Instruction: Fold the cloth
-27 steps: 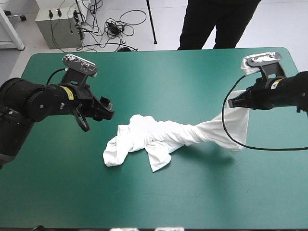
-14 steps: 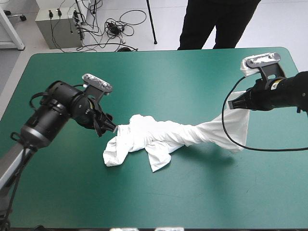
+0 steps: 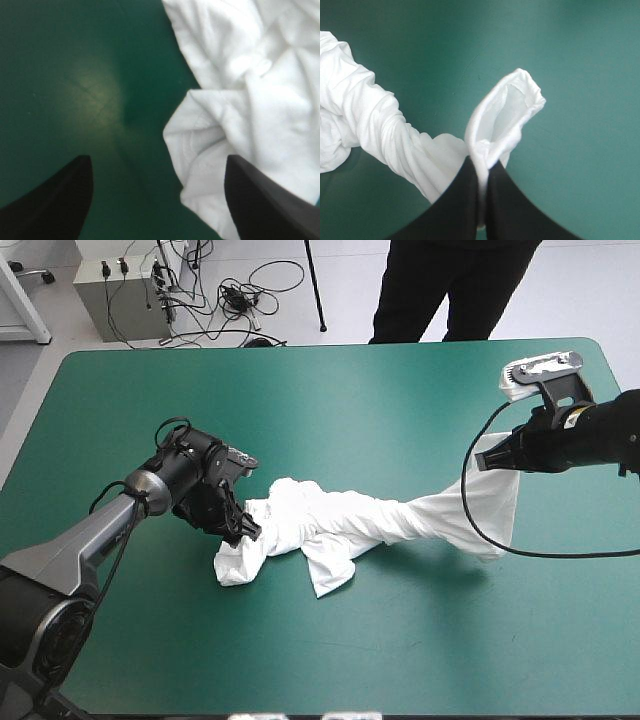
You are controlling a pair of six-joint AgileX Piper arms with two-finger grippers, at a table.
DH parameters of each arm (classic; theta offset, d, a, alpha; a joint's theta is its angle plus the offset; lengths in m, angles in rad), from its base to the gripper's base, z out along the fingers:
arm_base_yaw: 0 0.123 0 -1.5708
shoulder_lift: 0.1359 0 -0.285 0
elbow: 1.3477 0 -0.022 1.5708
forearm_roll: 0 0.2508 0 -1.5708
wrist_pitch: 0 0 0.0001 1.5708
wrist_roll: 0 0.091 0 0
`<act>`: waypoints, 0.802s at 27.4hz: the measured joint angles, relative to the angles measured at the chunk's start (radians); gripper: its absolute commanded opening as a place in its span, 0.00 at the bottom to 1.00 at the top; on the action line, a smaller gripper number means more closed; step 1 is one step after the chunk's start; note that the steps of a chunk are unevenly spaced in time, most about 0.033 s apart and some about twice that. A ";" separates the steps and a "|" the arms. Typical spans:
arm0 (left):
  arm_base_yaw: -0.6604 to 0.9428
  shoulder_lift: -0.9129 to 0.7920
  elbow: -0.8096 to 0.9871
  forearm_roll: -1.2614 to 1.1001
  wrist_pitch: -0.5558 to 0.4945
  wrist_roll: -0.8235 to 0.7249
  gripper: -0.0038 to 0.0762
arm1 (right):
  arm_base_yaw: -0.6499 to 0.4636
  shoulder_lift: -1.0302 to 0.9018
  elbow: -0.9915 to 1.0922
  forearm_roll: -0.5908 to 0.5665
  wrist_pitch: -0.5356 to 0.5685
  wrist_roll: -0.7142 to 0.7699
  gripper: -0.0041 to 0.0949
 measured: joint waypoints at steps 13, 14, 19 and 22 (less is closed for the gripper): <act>0.012 0.101 -0.007 -0.076 -0.039 0.048 0.65 | 0.000 0.000 0.000 -0.002 -0.001 -0.001 0.02; 0.015 0.103 -0.009 -0.084 -0.037 0.056 0.58 | 0.000 0.000 0.000 -0.002 -0.001 -0.001 0.02; 0.018 0.108 -0.011 -0.157 -0.031 0.081 0.04 | 0.000 0.000 0.000 -0.001 -0.001 -0.001 0.02; 0.018 0.109 -0.011 -0.178 -0.034 0.088 0.04 | 0.000 0.000 0.000 0.000 -0.001 -0.001 0.02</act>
